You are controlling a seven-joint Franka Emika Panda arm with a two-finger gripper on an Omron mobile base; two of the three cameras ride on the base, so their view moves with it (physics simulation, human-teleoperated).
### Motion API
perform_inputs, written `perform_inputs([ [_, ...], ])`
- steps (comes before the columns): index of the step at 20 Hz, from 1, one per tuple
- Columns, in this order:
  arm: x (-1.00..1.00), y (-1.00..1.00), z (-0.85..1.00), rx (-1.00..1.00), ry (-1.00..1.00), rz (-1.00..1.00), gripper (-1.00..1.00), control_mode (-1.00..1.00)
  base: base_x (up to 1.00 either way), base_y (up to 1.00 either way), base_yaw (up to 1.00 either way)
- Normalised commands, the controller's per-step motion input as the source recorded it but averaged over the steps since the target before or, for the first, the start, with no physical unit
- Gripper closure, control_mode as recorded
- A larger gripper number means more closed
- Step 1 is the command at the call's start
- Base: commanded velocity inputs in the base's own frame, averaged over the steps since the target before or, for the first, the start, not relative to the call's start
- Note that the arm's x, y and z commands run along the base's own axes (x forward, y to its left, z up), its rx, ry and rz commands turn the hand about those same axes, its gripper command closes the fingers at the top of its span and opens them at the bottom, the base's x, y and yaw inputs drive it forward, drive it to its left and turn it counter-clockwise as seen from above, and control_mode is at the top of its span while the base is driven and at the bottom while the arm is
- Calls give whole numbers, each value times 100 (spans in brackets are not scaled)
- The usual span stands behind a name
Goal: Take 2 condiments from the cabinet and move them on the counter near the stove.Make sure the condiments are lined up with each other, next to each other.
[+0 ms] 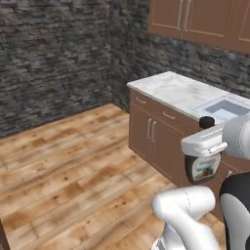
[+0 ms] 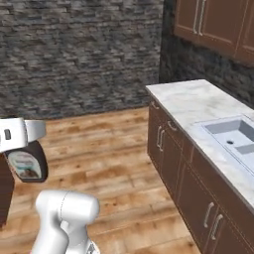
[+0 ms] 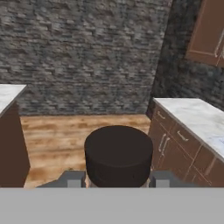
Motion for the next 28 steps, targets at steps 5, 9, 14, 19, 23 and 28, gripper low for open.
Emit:
perform_inputs([
  [5, 0, 0, 0, 0, 0, 0, 100, 100, 82, 22, 40],
  [9, 0, 0, 0, 0, 0, 0, 100, 100, 59, 29, 46],
  [14, 0, 0, 0, 0, 0, 0, 100, 100, 35, 36, 51],
  [19, 0, 0, 0, 0, 0, 0, 100, 100, 54, 9, 52],
  [23, 0, 0, 0, 0, 0, 0, 100, 100, 9, 46, 56],
  [28, 0, 0, 0, 0, 0, 0, 100, 100, 0, 55, 58],
])
